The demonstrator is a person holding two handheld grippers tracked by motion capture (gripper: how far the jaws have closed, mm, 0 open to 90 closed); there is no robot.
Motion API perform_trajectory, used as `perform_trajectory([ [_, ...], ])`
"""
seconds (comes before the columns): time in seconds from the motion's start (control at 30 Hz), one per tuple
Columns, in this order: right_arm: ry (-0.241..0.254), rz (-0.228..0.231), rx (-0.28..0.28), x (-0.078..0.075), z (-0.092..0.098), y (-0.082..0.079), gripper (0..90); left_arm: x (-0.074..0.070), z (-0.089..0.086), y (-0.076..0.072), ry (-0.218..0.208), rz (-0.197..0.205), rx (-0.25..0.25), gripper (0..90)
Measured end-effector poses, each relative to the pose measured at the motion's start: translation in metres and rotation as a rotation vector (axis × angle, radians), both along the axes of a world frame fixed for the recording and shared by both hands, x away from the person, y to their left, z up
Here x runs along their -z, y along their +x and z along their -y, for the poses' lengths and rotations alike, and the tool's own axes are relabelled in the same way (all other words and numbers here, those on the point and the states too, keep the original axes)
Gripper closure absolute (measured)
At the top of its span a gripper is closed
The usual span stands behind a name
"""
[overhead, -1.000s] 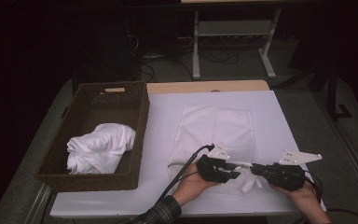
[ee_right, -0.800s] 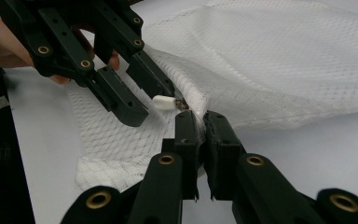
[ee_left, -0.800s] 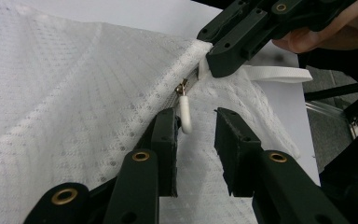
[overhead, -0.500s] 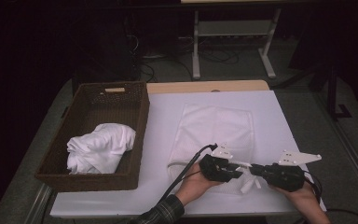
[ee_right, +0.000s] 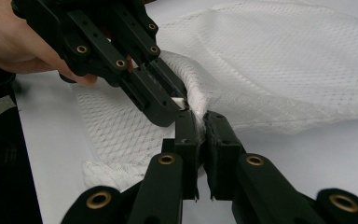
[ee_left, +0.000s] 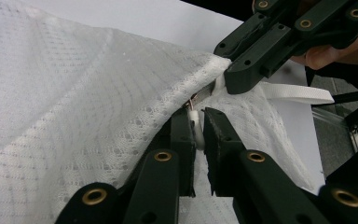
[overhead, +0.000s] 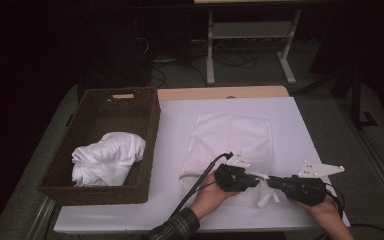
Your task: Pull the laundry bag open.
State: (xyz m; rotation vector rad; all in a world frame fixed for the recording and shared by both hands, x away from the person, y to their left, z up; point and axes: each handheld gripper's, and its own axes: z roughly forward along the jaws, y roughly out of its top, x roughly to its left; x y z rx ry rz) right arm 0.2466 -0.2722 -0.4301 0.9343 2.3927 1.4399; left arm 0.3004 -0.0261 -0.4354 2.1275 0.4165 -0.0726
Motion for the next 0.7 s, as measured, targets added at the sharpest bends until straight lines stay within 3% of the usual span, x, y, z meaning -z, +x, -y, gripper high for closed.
perform_trajectory([
  [0.37,-0.008,0.002,0.001,0.0003,-0.0001,-0.0002,83.5,-0.0005,-0.0007,0.0009,0.005,-0.007,-0.015,86.0],
  [0.7,-0.024,-0.003,0.023,0.0025,0.0029,0.0019,83.6,-0.0026,-0.0016,-0.0024,-0.001,-0.012,0.011,86.3],
])
